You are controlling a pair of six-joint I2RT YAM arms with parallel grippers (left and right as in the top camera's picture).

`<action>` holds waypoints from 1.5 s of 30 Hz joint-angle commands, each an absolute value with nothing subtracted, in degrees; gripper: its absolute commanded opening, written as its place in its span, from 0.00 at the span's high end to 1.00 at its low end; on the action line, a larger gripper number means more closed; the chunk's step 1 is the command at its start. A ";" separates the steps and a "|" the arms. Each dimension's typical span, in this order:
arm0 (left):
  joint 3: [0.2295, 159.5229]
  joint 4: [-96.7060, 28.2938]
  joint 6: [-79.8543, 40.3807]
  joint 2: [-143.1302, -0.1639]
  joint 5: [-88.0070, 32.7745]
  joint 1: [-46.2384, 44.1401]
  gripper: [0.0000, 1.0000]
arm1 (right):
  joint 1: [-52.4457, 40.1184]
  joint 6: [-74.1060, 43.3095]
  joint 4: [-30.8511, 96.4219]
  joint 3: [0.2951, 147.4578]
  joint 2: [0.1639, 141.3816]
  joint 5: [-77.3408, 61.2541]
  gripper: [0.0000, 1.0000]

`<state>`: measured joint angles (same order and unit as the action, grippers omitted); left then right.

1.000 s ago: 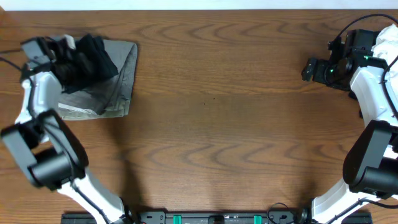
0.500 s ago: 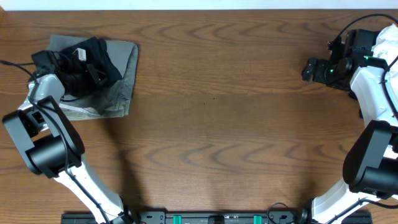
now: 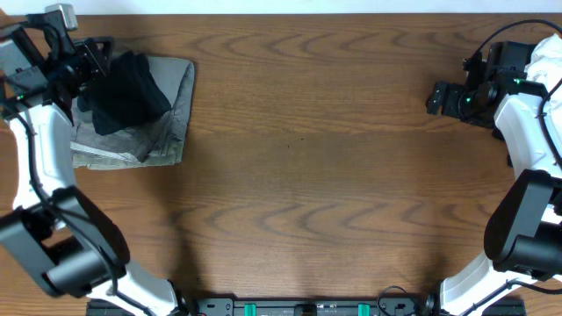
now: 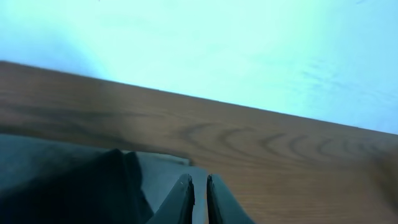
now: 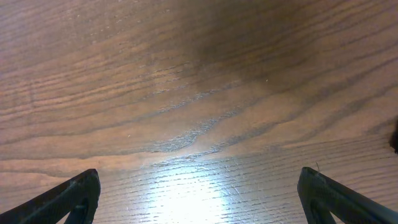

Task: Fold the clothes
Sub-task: 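Adjust the black bundle on the grey garment with the left gripper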

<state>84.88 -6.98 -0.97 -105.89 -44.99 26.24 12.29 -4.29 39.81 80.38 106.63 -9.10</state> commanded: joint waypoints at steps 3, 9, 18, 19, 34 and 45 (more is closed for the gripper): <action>84.36 -2.96 -6.70 -112.99 -39.59 28.84 0.90 | 12.36 -4.19 39.88 80.51 107.02 -8.80 0.01; 84.36 4.73 -15.59 -121.27 -39.35 33.23 0.92 | 12.36 -4.21 39.86 80.51 107.02 -8.80 0.01; 84.36 8.14 -15.99 -129.16 -39.40 35.00 0.91 | 12.36 -4.21 39.86 80.51 107.02 -8.80 0.01; 84.36 8.80 -15.99 -128.64 -39.38 35.20 0.91 | 12.36 -4.21 39.88 80.51 107.02 -8.80 0.01; 84.36 10.66 -18.35 -111.44 -41.41 32.45 0.91 | 12.36 -4.21 39.88 80.51 107.02 -8.80 0.01; 84.36 14.79 -18.35 -118.15 -41.04 22.74 0.90 | 12.36 -4.19 39.88 80.51 107.02 -8.80 0.01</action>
